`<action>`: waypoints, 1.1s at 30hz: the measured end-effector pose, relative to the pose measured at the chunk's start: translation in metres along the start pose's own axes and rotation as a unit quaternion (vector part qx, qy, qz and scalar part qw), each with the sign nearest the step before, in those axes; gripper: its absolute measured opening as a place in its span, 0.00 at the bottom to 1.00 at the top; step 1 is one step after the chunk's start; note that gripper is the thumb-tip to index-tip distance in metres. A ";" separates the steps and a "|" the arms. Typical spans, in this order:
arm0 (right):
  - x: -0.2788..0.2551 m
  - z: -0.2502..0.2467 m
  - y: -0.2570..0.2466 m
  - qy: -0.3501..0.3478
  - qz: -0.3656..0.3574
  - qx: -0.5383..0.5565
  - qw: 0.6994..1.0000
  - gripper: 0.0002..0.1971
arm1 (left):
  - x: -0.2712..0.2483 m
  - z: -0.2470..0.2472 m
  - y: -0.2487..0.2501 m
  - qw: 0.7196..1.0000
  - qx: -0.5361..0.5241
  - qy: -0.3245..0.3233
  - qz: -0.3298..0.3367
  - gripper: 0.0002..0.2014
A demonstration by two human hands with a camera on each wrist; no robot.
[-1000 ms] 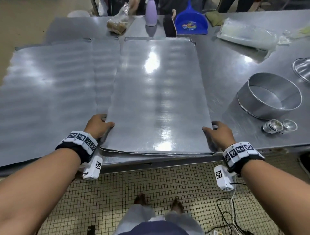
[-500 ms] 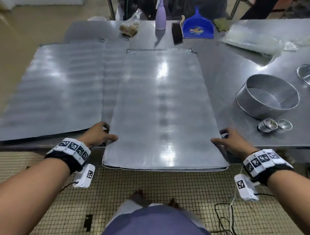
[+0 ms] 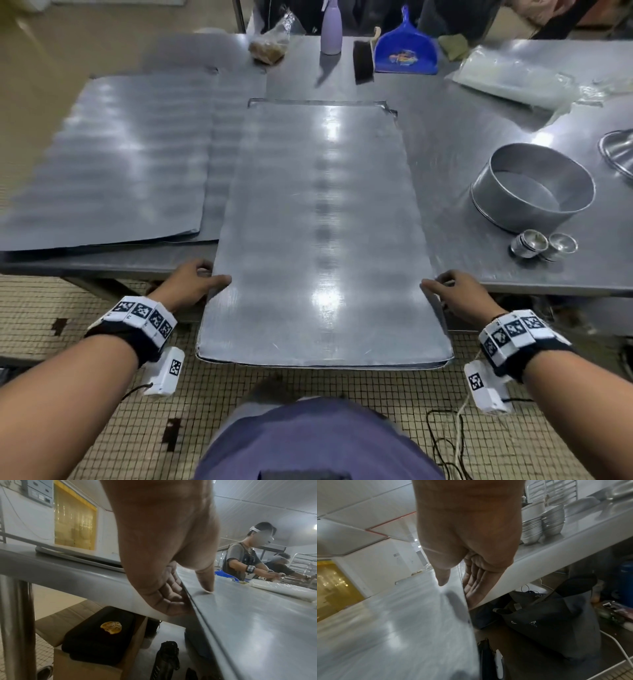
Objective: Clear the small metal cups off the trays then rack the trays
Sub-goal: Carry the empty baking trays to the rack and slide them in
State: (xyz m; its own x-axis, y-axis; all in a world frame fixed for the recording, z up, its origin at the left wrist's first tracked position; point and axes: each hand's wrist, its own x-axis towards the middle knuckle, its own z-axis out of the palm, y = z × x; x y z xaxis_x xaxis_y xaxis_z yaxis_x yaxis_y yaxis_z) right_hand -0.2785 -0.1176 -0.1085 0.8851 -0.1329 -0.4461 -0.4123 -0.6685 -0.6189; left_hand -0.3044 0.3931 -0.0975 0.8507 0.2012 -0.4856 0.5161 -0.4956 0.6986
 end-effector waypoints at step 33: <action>0.017 -0.026 -0.063 0.089 -0.101 0.080 0.988 0.27 | 0.006 -0.005 0.062 0.983 -0.063 0.151 0.087 0.26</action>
State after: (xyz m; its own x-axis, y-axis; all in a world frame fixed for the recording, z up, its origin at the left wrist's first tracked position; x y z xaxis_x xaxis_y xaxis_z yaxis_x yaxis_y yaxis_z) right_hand -0.2320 -0.0970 -0.0607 0.9710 -0.1449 -0.1902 -0.2391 -0.5718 -0.7848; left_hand -0.2665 0.3673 -0.0545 0.9079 0.3744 -0.1886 0.3531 -0.4403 0.8255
